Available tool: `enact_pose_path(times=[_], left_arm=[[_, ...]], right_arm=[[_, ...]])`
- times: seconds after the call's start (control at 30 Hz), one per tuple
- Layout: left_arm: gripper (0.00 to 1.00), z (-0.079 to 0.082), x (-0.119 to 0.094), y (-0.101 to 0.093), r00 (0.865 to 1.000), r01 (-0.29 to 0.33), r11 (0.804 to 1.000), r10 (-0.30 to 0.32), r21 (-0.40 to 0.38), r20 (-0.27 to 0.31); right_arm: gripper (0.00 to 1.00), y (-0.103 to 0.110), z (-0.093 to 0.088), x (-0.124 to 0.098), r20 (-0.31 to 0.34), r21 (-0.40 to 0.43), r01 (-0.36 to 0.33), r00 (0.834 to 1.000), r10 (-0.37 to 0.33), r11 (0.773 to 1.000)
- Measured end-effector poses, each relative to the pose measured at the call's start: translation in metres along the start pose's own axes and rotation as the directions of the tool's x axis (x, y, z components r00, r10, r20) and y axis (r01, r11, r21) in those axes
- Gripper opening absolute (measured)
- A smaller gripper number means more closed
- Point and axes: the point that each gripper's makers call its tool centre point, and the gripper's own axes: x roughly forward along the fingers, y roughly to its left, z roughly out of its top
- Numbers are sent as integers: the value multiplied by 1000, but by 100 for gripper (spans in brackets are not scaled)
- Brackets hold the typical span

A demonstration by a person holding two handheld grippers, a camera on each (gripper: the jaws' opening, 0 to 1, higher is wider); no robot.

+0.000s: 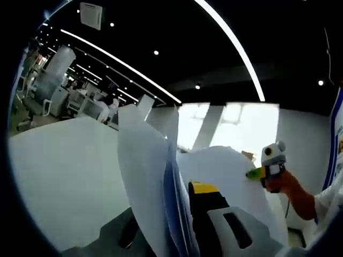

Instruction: Organize the stack of printing papers by aligning and flattening the scattered papers on the table

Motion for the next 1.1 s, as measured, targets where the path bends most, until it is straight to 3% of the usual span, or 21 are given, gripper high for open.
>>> enact_pose_path(times=[1.1], left_arm=[[11, 2, -2, -2, 1000, 4, 1000, -4, -11, 13]], right_arm=[[0, 19, -3, 28, -5, -1, -66, 998, 66, 998]])
